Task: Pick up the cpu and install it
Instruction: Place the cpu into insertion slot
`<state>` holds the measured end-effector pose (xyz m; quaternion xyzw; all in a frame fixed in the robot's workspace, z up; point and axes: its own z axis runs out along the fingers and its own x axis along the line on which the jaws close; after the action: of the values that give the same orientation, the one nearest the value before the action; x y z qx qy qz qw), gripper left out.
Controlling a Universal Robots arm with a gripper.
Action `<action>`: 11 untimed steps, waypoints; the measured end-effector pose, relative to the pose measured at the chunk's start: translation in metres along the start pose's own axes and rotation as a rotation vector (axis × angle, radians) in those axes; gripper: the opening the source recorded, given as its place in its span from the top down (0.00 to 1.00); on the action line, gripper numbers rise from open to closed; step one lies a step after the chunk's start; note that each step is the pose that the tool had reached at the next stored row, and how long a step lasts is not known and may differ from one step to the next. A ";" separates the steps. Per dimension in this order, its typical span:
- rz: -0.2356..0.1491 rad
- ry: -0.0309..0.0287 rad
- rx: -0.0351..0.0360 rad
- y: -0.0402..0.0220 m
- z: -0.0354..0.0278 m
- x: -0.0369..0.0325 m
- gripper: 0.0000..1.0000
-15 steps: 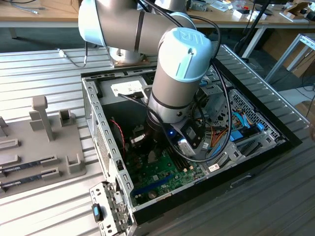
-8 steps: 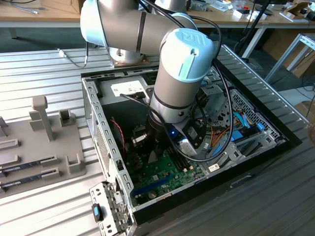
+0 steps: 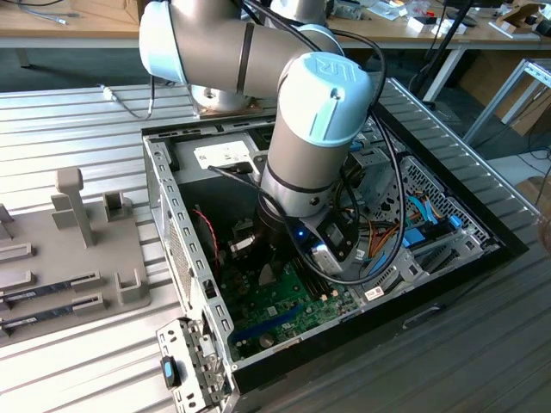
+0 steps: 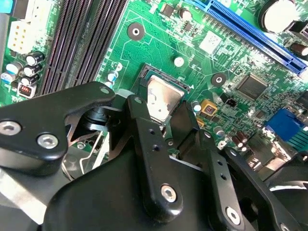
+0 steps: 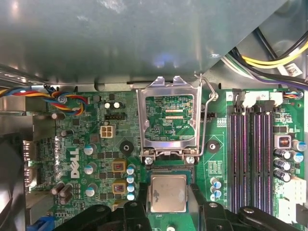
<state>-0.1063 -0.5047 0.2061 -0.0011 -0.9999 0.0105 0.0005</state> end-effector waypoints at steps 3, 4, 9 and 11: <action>0.000 -0.0001 -0.0002 0.0001 0.0013 -0.0001 0.54; 0.000 -0.0001 -0.0002 0.0001 0.0017 -0.0002 0.54; 0.000 -0.0001 -0.0003 0.0001 0.0022 -0.0033 0.54; -0.001 -0.0002 0.0015 0.0002 0.0023 -0.0046 0.54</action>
<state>-0.1017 -0.5046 0.2038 -0.0007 -0.9999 0.0113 0.0004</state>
